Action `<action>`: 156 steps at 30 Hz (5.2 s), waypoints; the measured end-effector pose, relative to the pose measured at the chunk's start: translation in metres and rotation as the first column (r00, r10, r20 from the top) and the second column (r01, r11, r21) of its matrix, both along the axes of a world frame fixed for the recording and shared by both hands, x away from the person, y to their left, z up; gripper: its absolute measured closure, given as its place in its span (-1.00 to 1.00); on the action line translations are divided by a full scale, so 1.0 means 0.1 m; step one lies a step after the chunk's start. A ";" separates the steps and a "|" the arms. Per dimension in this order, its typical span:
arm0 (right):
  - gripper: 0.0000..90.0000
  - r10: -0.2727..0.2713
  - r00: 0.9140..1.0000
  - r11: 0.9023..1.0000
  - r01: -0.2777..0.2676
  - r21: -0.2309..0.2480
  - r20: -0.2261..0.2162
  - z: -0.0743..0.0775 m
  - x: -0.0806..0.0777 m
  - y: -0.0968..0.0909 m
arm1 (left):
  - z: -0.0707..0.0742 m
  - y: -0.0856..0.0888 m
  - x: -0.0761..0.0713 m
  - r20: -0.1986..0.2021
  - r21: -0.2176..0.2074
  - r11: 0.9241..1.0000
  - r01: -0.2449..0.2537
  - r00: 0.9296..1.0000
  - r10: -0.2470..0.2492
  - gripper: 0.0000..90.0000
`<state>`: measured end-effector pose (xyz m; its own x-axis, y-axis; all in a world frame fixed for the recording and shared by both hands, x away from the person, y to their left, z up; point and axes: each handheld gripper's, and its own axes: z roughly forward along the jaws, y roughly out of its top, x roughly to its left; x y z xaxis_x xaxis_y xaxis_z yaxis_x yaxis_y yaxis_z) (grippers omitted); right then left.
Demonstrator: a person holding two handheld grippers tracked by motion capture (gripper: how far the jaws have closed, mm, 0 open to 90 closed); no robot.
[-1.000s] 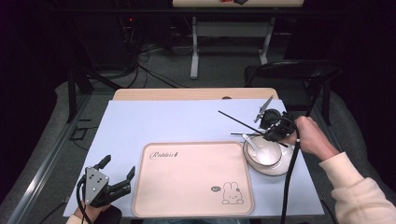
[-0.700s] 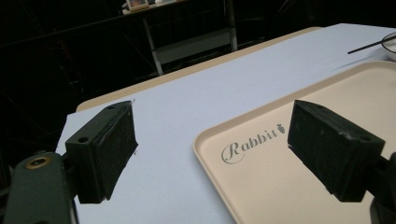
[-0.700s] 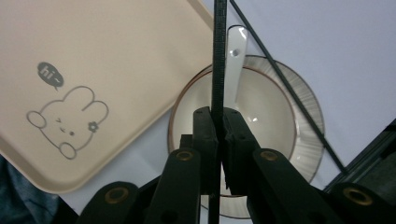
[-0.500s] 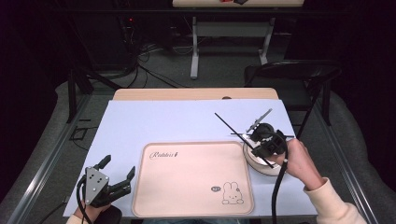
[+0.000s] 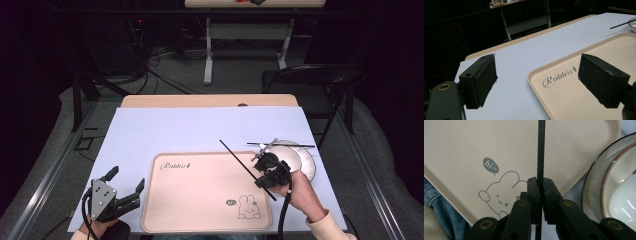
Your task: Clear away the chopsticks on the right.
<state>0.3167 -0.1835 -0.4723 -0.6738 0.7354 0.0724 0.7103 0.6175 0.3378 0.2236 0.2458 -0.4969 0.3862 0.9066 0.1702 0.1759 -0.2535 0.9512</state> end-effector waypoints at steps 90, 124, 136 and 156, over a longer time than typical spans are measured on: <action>-0.42 0.200 0.961 0.953 -0.146 -0.264 0.190 0.33 1.35 -1.25 | 0.00 -0.01 0.01 0.000 0.002 1.000 -0.002 1.000 0.002 -0.66; 0.76 0.375 0.924 0.858 -0.377 -0.348 -0.075 -0.28 1.59 -1.03 | 0.00 -0.01 0.01 -0.001 0.003 1.000 -0.001 1.000 0.001 -0.66; 0.89 0.326 0.943 0.887 -0.329 -0.323 -0.067 -0.31 1.56 -1.13 | 0.00 -0.01 0.01 0.001 0.002 1.000 -0.002 1.000 0.002 -0.66; 0.89 0.192 0.979 0.930 -0.159 -0.331 0.070 0.15 1.32 -1.12 | 0.00 -0.01 0.01 0.000 0.004 1.000 0.000 1.000 0.000 -0.66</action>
